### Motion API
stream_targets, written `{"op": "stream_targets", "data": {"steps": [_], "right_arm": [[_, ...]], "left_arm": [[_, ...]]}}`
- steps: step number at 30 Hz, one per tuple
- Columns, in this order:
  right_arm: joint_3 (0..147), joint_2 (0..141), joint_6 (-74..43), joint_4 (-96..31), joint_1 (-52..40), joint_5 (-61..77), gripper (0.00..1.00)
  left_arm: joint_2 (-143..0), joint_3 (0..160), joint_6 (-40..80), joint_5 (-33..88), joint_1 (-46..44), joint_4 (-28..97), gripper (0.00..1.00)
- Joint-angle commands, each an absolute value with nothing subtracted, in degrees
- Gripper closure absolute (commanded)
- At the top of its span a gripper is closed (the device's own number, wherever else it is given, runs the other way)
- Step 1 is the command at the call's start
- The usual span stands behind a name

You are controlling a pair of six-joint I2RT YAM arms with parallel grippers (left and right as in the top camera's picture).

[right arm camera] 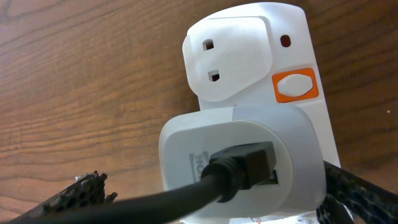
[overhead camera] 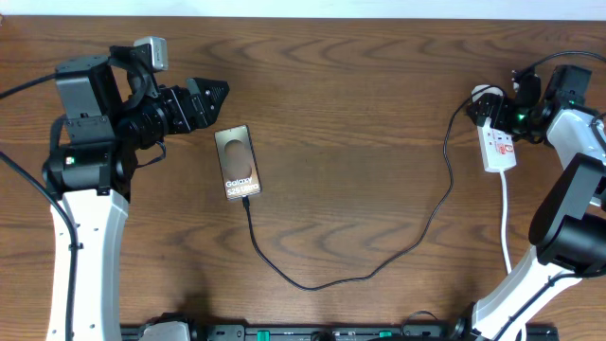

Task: Plug charger to phone and switch on socket

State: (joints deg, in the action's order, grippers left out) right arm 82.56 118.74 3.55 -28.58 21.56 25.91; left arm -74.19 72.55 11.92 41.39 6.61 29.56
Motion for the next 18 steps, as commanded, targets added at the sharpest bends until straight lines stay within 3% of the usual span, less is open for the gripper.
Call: {"op": "stream_targets", "data": {"steps": [1,18], "right_arm": [[81.73,122.23,1.32,-31.73,19.53,31.77,0.01],[85.6,120.44,2.9,-36.64,20.86,28.38,0.01]], "left_arm": [[-74.28,72.75,10.94,40.71,6.83,29.56,0.1],[-74.28,72.75,10.96,40.71,6.83,29.56,0.1]]}}
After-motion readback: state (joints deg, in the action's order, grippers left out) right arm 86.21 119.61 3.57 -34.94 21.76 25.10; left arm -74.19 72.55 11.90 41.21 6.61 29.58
